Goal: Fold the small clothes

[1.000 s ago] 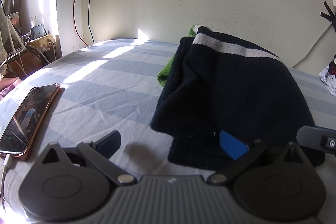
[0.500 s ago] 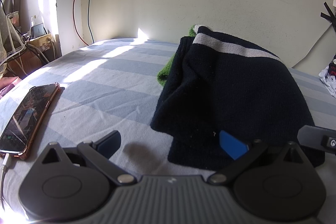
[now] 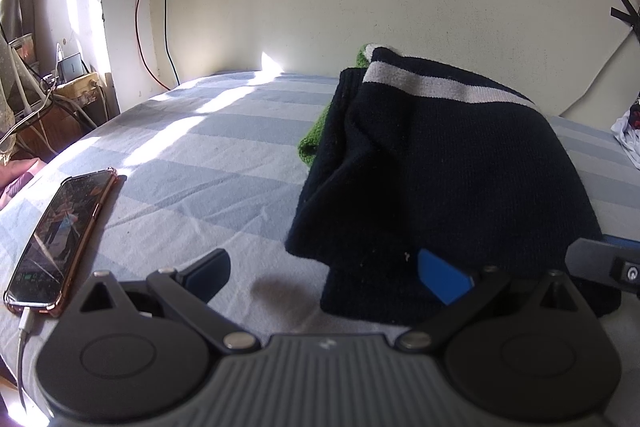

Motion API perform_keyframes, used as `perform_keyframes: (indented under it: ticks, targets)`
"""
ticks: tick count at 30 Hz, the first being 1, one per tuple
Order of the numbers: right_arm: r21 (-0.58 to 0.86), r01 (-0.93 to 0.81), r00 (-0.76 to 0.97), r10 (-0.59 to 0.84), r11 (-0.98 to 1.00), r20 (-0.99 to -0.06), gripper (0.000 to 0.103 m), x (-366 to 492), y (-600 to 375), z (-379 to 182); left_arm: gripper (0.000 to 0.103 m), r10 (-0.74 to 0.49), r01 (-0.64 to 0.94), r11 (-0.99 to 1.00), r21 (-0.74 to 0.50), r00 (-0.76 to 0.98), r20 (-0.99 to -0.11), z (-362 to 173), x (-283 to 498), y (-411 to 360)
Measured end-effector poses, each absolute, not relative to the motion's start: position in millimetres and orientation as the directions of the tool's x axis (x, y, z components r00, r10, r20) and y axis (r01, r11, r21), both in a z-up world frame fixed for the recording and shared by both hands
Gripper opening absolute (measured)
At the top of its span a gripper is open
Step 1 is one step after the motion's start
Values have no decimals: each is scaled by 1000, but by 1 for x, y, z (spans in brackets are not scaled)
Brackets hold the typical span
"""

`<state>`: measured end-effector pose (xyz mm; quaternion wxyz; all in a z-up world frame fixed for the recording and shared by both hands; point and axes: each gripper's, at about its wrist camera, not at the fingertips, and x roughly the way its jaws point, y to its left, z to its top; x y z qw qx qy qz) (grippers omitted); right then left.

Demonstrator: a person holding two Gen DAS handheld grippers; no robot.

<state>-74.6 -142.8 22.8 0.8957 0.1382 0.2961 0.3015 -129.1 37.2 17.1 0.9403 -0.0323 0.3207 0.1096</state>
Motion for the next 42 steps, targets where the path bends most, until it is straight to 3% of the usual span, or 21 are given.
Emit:
perform_keyframes:
  ticks: [42]
  targets:
    - [419, -446, 650, 608, 791, -457, 87, -75, -138, 22, 103, 146, -172, 985, 24, 745, -651, 30, -135, 46]
